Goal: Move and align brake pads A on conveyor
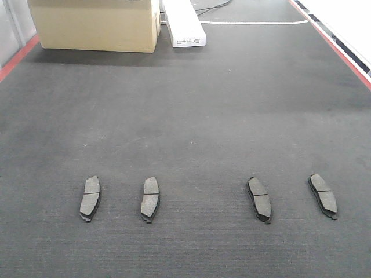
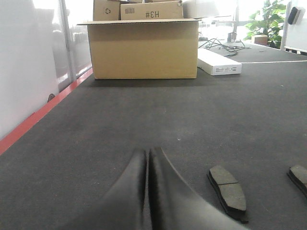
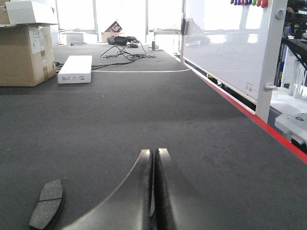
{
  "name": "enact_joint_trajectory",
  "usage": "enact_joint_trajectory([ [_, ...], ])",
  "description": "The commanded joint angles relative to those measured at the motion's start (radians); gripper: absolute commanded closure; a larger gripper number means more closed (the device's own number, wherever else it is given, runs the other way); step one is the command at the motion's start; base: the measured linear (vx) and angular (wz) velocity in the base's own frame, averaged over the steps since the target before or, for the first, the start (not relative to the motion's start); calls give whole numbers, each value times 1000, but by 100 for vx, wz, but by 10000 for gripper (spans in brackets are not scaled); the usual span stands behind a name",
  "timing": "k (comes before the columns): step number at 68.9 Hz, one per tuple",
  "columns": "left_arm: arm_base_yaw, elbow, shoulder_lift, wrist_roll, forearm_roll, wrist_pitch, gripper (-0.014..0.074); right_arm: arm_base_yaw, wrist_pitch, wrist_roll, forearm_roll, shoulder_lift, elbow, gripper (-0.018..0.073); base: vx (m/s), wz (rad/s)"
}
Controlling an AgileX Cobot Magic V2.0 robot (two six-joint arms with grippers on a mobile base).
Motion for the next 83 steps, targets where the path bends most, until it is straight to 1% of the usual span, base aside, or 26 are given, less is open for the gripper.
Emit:
enact_joint_trajectory([
  [1, -3, 18, -14, 1, -10, -67, 603, -7, -97, -5, -10, -13, 12, 571, 0, 0],
  [83, -3, 18, -14, 1, -10, -67, 603, -7, -91, -5, -10, -13, 12, 571, 0, 0],
])
